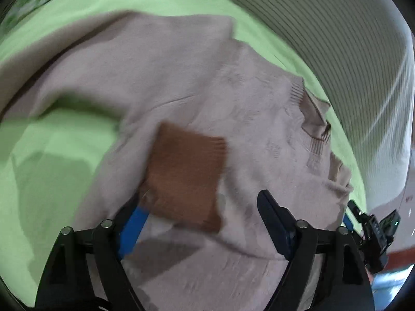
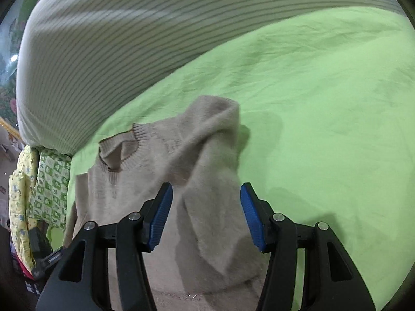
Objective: Fold small clothes
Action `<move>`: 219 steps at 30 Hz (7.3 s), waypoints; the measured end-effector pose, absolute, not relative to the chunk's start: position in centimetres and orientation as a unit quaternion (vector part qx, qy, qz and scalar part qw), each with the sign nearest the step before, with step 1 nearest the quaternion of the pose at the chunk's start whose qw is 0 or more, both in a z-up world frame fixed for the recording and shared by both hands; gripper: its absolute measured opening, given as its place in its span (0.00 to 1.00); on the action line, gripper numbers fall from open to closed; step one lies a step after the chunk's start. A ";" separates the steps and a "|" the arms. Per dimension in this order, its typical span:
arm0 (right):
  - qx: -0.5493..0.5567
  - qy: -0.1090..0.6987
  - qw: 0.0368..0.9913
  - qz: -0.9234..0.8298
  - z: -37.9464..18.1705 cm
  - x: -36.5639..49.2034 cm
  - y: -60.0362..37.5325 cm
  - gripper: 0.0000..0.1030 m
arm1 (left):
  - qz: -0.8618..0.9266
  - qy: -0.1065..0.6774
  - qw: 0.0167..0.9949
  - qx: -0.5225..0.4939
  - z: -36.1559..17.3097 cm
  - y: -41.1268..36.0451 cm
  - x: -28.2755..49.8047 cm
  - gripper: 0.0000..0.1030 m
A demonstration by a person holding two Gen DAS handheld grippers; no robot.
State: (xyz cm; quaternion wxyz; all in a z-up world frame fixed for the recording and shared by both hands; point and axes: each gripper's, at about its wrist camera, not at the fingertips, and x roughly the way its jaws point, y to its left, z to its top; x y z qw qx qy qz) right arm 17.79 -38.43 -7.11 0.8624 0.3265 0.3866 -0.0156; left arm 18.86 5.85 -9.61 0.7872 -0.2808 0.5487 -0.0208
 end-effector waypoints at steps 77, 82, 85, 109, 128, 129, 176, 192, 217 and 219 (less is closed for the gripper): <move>0.224 0.421 0.878 0.036 -3.5 11.8 -25.1 0.46 | 0.236 0.437 0.795 -0.349 -9.2 35.6 10.7 0.05; 0.241 0.410 0.879 0.023 -3.2 11.3 -26.2 0.46 | 0.151 0.385 0.859 -0.301 -2.5 30.3 11.5 0.04; 0.256 0.401 0.879 0.014 -3.0 11.1 -27.3 0.46 | 0.050 0.341 0.901 -0.264 3.8 22.8 13.6 0.04; 0.341 0.380 0.860 -0.016 -5.0 13.0 -33.1 0.46 | 0.018 0.476 0.879 -0.003 -7.1 12.2 17.2 0.47; 0.388 0.309 0.865 0.077 0.0 23.1 -29.4 0.09 | 0.093 0.502 0.859 -0.042 -11.3 13.8 24.6 0.51; 0.393 0.284 0.870 0.091 2.2 21.7 -29.7 0.09 | 0.093 0.502 0.858 -0.046 -11.3 13.9 24.5 0.51; 0.297 0.397 0.866 -0.071 -9.8 11.4 -36.0 0.09 | 0.133 0.507 0.845 -0.108 -13.0 12.8 21.7 0.44; 0.316 0.428 0.841 -0.098 -8.8 9.6 -36.6 0.34 | 0.100 0.524 0.839 -0.112 -12.1 13.0 19.6 0.47; 0.272 0.439 0.856 0.005 -8.0 17.0 -31.3 0.40 | 0.013 0.513 0.848 -0.134 -12.4 10.0 36.9 0.54; 0.263 0.432 0.863 0.005 -7.0 17.0 -31.3 0.40 | 0.022 0.504 0.852 -0.138 -11.6 10.2 36.2 0.53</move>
